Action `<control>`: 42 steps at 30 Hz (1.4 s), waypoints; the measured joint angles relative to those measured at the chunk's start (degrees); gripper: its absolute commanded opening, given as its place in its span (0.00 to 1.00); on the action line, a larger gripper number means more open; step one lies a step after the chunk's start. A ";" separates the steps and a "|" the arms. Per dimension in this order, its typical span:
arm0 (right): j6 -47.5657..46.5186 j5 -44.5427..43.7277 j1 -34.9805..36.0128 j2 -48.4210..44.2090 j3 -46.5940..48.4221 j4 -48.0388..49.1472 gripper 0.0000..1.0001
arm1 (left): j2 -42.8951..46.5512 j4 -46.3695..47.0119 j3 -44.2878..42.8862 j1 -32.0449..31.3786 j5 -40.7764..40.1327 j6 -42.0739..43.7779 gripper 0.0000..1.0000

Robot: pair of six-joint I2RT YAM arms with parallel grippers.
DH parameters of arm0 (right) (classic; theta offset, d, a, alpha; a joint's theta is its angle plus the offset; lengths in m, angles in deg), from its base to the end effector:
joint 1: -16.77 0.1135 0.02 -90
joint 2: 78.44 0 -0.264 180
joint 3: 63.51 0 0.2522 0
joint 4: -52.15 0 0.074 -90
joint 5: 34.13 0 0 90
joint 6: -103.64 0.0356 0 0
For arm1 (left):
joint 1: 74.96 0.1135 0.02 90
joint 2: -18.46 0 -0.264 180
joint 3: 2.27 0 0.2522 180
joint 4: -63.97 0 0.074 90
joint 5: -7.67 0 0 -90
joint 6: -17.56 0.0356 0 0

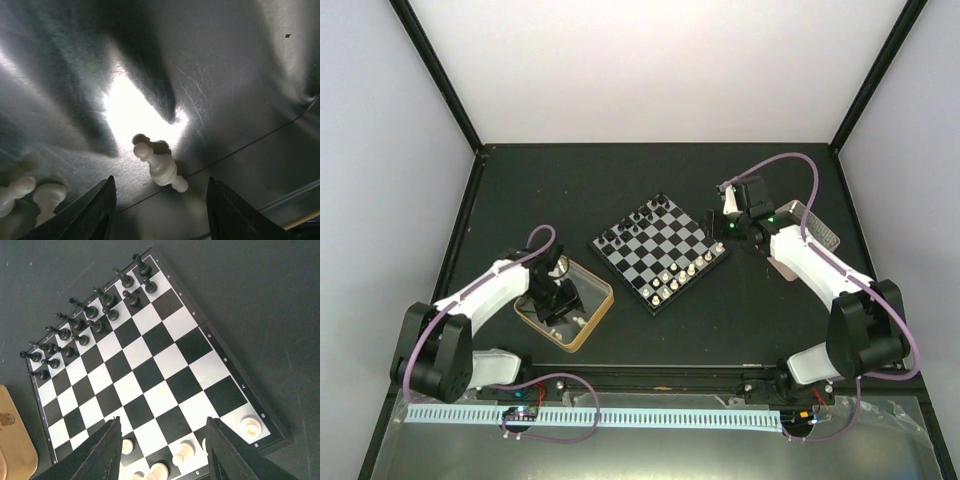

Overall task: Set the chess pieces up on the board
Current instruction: Pick up the chess piece from the storage box.

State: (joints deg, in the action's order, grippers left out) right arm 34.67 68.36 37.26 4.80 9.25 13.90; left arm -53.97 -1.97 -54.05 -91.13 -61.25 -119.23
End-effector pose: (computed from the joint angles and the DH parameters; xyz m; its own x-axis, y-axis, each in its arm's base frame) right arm 0.2864 0.1153 0.2480 -0.8278 0.0647 -0.5573 -0.1911 0.9015 0.3884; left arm 0.1719 -0.0632 0.1692 -0.8608 -0.4585 0.2210 -0.5068 0.8121 -0.2892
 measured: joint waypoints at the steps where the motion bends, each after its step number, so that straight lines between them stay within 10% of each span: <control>1: -0.02 0.11 0.09 -0.26 -0.35 0.02 0.47 | -0.76 0.33 0.11 -0.02 0.48 -0.42 0.50; 28: -0.61 0.11 1.03 -2.29 -0.66 -0.02 0.48 | -9.75 5.14 -1.62 -1.95 -0.48 -3.04 0.10; 42: -1.07 7.58 1.03 -1.73 0.98 0.70 0.51 | -2.23 10.36 -4.15 -1.92 -8.39 6.08 0.06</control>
State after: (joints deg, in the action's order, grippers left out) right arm 33.60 75.95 38.29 3.08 10.24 14.60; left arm -56.19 8.39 -58.21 -93.05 -69.64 -113.15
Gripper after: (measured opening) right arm 0.490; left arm 0.134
